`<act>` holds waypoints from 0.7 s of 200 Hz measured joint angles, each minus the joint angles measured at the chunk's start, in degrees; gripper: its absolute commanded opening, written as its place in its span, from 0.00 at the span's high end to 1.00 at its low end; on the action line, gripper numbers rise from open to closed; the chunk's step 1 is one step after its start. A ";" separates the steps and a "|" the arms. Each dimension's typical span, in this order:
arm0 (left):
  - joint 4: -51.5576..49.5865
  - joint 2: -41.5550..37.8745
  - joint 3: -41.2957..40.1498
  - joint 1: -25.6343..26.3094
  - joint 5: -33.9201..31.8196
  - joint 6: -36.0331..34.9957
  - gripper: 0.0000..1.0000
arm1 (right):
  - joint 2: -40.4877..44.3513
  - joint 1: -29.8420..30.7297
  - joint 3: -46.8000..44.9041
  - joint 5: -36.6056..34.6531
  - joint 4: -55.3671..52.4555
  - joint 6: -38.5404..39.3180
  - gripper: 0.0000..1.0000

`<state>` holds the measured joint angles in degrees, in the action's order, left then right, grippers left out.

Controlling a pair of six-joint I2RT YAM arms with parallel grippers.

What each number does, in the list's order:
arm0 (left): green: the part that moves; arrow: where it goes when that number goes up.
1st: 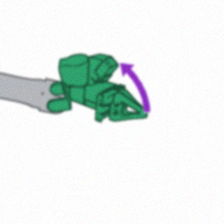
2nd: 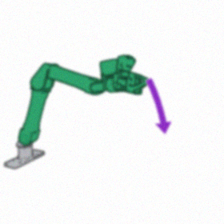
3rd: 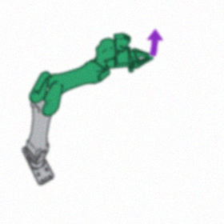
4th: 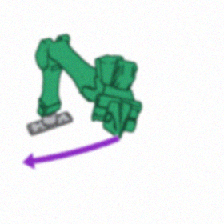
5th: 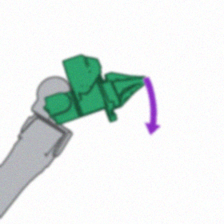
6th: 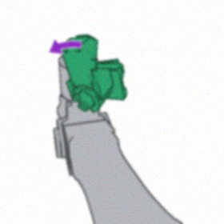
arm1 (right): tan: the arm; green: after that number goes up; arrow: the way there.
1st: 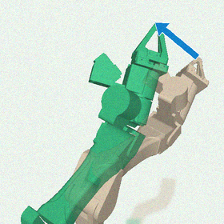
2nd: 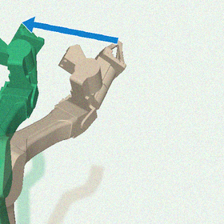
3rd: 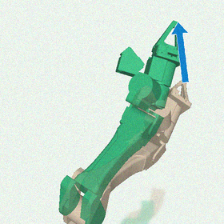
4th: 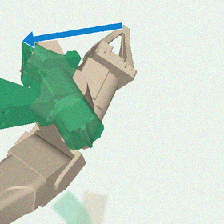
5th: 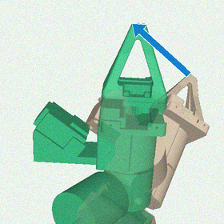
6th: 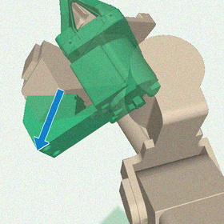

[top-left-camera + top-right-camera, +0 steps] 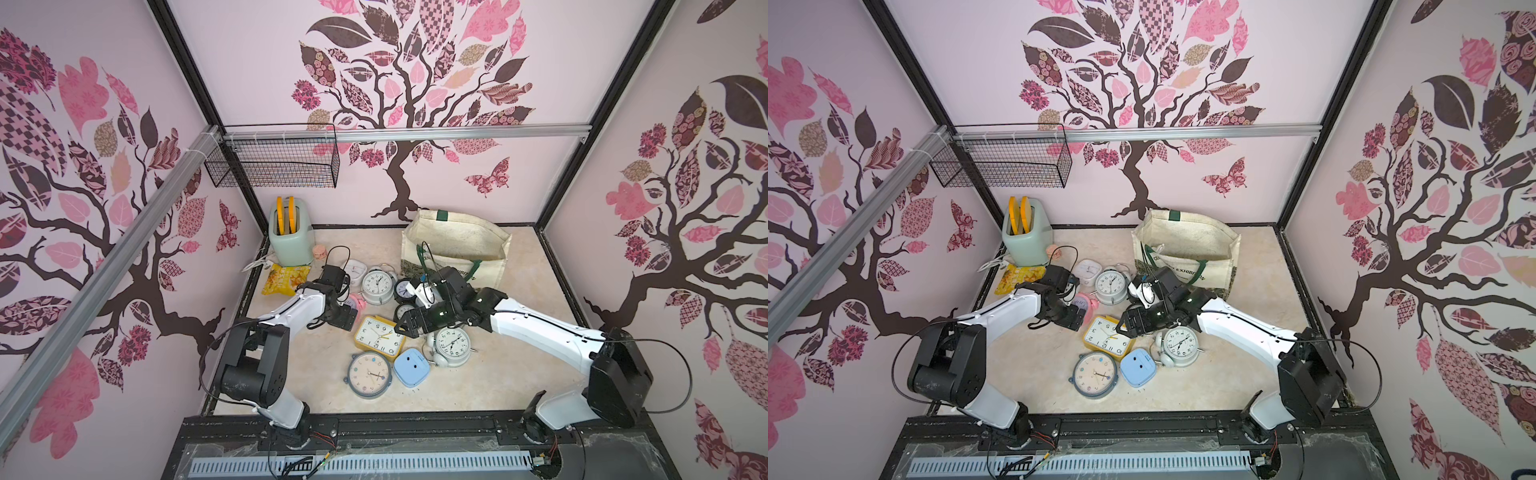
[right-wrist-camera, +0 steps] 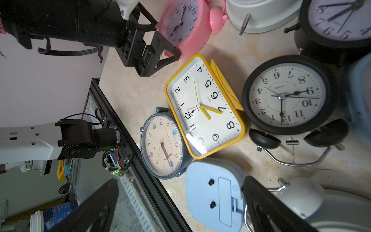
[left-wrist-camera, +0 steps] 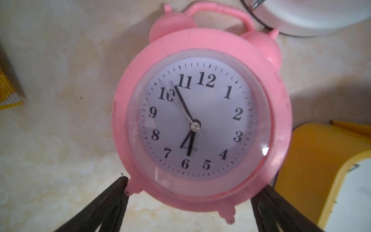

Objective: Put the alarm clock into the canvas bag
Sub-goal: Pick up the alarm from the center of the board.

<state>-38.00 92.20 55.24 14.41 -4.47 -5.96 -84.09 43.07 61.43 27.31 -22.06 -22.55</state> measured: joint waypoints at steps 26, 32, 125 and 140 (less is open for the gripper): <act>0.31 1.53 0.90 -0.09 -0.68 -0.37 0.05 | 0.00 0.00 0.00 0.00 -0.13 -0.17 0.00; 0.33 1.79 1.14 -0.09 -0.79 -0.50 0.05 | 0.00 0.00 0.02 0.00 -0.15 -0.20 0.00; 1.51 5.35 2.51 0.52 -0.07 0.48 0.12 | -0.28 0.00 1.29 -0.52 -2.08 -0.17 0.00; 1.44 5.35 2.51 1.25 -0.76 1.51 0.13 | -0.31 0.00 1.38 -0.59 -2.21 -0.17 0.00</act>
<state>-36.56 97.56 57.76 15.66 -5.23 -4.45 -84.40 43.07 62.81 26.72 -24.27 -22.72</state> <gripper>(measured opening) 0.877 0.997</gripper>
